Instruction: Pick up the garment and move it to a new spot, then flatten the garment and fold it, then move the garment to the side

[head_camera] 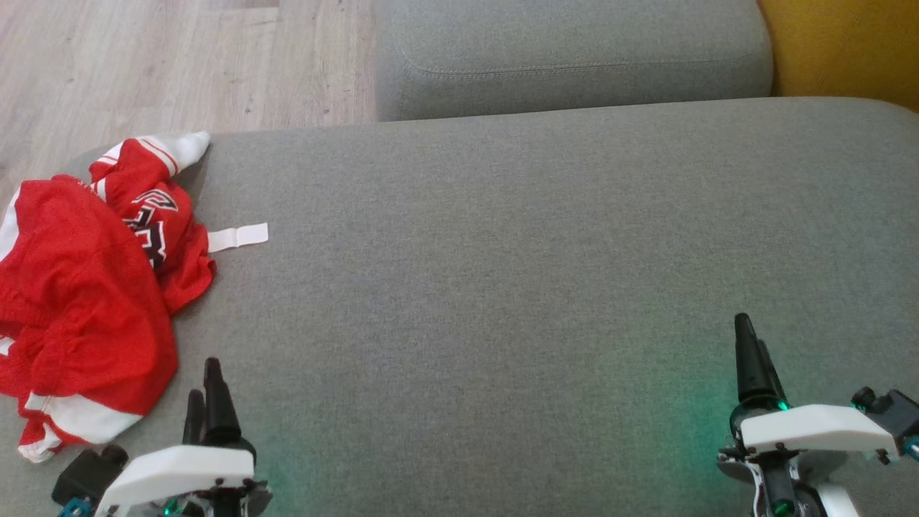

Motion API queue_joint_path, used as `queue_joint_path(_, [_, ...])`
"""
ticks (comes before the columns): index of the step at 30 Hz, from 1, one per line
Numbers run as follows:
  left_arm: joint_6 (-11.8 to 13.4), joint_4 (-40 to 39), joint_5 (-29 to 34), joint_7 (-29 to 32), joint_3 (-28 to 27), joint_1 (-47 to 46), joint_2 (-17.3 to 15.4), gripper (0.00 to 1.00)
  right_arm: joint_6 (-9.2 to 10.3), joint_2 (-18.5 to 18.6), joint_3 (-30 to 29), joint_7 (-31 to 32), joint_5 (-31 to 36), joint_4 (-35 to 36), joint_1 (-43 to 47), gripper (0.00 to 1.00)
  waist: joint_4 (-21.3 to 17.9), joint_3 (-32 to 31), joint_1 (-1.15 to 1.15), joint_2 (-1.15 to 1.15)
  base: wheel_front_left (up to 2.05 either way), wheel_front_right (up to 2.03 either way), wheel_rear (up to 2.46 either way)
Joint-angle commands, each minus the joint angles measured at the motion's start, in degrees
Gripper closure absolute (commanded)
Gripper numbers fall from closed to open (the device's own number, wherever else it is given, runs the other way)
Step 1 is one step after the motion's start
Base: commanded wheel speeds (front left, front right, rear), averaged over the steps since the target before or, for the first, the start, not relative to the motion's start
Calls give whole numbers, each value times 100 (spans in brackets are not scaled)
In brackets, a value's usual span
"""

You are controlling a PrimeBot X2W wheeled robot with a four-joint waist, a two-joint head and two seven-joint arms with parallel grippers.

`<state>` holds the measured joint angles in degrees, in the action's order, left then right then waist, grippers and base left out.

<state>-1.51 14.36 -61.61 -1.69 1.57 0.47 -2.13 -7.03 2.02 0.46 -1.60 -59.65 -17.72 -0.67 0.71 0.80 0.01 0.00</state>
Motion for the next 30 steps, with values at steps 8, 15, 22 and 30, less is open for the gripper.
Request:
queue_joint_path(8, [90,-317,545,-191,10,-257,-48,0,-21,51,160,-191,578,242,-342,0,17,5,0,0,0,0,0])
queue_joint_path(15, [147,-390,1013,-308,78,-249,-51,0,-24,55,280,-309,1013,236,-372,0,28,-14,0,0,0,0,0])
queue_joint_path(22, [215,-459,1592,-442,180,-242,-54,0,-27,59,484,-444,1609,303,-406,0,42,-30,0,0,0,0,0])
queue_joint_path(30, [237,-597,2080,-576,313,-230,-57,0,-30,63,589,-579,2248,339,-399,0,77,-60,0,0,0,0,0])
